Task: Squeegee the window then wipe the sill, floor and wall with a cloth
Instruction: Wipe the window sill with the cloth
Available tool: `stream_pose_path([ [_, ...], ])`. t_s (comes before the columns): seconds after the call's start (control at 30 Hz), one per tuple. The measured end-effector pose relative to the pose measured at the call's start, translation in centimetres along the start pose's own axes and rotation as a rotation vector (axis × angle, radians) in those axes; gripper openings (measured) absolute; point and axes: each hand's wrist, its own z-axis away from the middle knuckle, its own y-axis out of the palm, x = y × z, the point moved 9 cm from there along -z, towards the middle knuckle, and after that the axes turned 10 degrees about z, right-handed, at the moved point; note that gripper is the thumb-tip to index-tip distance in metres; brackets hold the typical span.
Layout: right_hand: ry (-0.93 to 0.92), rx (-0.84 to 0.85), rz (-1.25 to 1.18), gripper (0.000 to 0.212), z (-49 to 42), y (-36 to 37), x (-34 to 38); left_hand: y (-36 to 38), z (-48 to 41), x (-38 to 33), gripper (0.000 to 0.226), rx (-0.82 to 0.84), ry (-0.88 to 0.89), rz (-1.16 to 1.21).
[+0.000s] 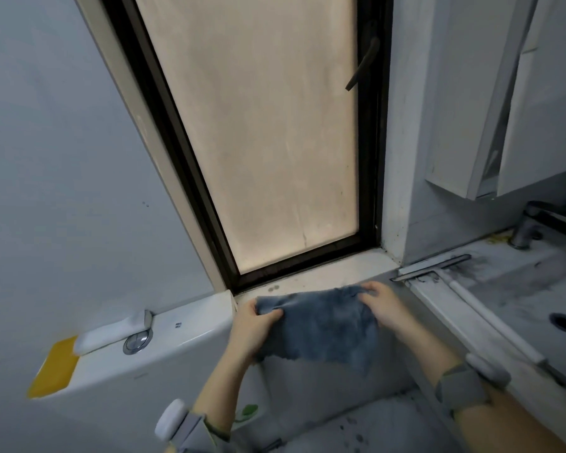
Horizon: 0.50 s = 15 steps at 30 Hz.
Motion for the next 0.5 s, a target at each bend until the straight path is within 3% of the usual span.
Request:
stream_pose_path([
  [0.1,0.063,-0.084,-0.077,0.011,0.3,-0.4,-0.9,-1.9,0.6,-0.6,0.006,-0.162,0.119,-0.128],
  [0.17,0.053,-0.072,-0.093,0.018,0.8,0.0,-1.1,-2.6,0.9,-0.3,0.019,-0.231,0.160,-0.155],
  [0.27,-0.039,0.189,0.015,0.032,2.0,2.8,-0.9,-2.7,1.5,0.5,0.022,-0.247,0.217,-0.144],
  [0.33,-0.075,0.351,0.216,0.029,3.0,5.0,-1.9,-2.0,1.9,1.7,0.023,-0.203,0.202,-0.103],
  [0.4,-0.078,0.253,0.403,0.026,2.7,4.9,-3.2,-1.1,2.0,3.2,0.031,-0.171,0.140,-0.121],
  [0.5,-0.073,0.015,0.495,0.029,1.0,2.6,-2.9,0.7,1.4,4.7,0.040,-0.099,0.021,-0.095],
])
